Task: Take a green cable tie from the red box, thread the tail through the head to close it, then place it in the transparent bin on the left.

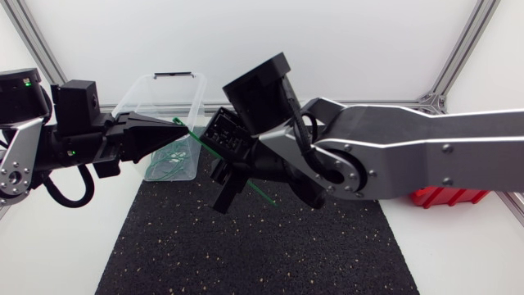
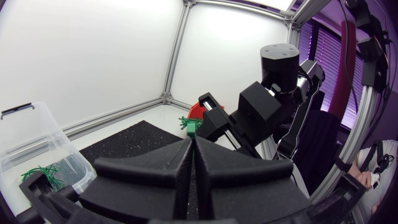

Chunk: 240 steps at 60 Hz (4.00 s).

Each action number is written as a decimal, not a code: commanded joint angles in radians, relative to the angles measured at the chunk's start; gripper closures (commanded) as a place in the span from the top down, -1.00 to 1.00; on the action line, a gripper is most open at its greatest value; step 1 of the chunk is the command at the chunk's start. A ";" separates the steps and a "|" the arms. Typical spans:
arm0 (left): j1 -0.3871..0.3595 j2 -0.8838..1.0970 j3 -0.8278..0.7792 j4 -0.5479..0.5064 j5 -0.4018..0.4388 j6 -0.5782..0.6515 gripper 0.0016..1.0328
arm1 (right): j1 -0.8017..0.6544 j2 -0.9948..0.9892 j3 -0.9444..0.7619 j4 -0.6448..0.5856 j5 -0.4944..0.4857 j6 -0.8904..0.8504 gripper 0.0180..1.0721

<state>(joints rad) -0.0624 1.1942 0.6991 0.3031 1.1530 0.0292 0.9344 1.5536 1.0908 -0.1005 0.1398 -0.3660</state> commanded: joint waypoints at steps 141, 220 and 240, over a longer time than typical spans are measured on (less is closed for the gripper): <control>-0.126 0.039 -0.015 0.076 -0.217 0.080 -0.94 | -0.094 0.011 -0.058 -0.074 -0.042 0.004 0.46; -0.126 0.104 0.283 -0.478 -0.102 0.138 -0.95 | -0.089 -0.105 -0.416 0.343 0.471 -0.580 0.78; -0.120 0.166 0.318 -0.553 0.036 0.187 -0.95 | -0.008 -0.107 -0.499 0.510 0.494 -0.826 0.80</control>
<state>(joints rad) -0.1852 1.3273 0.9615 -0.2146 1.1397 0.1886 0.9184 1.4521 0.6128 0.3931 0.6258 -1.1263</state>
